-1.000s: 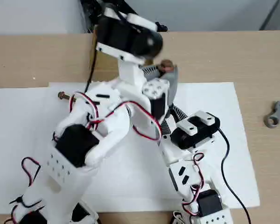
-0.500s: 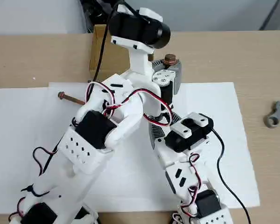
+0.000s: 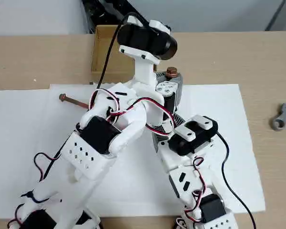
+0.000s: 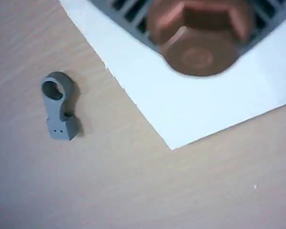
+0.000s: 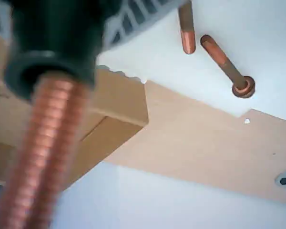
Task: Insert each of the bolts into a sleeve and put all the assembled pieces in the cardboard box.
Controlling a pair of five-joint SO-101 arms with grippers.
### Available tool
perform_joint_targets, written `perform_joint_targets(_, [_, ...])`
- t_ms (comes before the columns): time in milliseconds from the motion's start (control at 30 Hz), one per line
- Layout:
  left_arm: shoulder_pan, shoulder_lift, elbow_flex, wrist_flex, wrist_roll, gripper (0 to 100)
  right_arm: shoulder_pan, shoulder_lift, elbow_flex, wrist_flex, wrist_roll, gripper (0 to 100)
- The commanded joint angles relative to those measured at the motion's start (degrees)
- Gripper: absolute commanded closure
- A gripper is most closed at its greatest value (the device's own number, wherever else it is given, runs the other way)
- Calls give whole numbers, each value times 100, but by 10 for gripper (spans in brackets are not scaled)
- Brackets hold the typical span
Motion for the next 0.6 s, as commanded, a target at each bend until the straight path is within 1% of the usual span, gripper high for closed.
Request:
perform_joint_targets(0, [-9, -246, 84, -229, -44, 995, -66, -31, -255, -84, -62, 995])
perform_joint_targets(200, [-26, -246, 462, -607, -220, 995, -66, -31, -255, -75, -62, 995])
perform_joint_targets(333, [-149, -246, 470, -818, -220, 995, -66, -31, -255, -75, -62, 995])
perform_joint_targets(567, [-149, -387, 400, -835, -220, 995, -66, -31, -255, -75, -62, 995])
